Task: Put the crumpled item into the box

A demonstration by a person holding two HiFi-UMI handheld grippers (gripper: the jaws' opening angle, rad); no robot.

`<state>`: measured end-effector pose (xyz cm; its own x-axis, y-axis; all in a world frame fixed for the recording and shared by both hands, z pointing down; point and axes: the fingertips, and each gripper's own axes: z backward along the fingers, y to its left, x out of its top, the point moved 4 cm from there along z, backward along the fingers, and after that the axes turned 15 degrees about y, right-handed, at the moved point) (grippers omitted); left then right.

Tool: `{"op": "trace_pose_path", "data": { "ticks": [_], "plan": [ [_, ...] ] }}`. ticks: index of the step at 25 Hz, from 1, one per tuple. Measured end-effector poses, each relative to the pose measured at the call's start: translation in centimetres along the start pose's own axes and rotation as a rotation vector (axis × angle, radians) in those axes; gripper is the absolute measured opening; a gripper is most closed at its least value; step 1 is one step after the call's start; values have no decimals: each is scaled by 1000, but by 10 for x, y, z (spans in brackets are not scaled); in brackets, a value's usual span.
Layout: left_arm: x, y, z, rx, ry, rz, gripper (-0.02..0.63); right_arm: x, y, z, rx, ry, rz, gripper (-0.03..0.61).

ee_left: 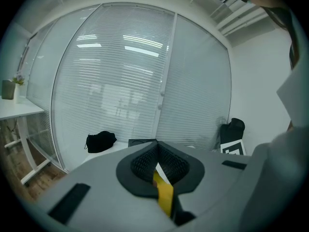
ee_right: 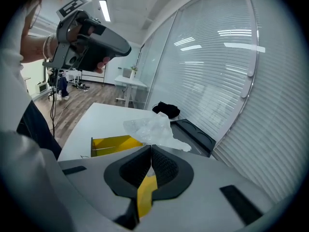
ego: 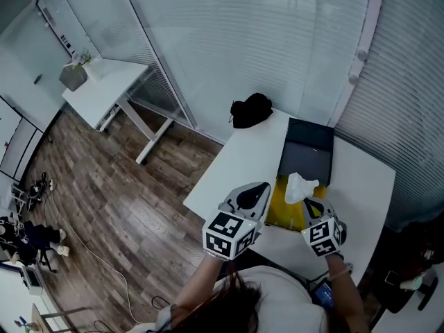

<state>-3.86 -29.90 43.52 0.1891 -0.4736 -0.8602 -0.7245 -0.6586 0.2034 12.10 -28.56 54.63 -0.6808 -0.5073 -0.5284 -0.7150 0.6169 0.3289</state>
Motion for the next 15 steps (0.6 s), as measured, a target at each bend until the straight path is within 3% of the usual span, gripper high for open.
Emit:
{"op": "trace_pose_path", "data": {
  "ticks": [15],
  "plan": [
    [0, 9, -6, 0, 21, 14, 17, -23, 16, -51, 46, 155, 135, 29]
  ]
}}
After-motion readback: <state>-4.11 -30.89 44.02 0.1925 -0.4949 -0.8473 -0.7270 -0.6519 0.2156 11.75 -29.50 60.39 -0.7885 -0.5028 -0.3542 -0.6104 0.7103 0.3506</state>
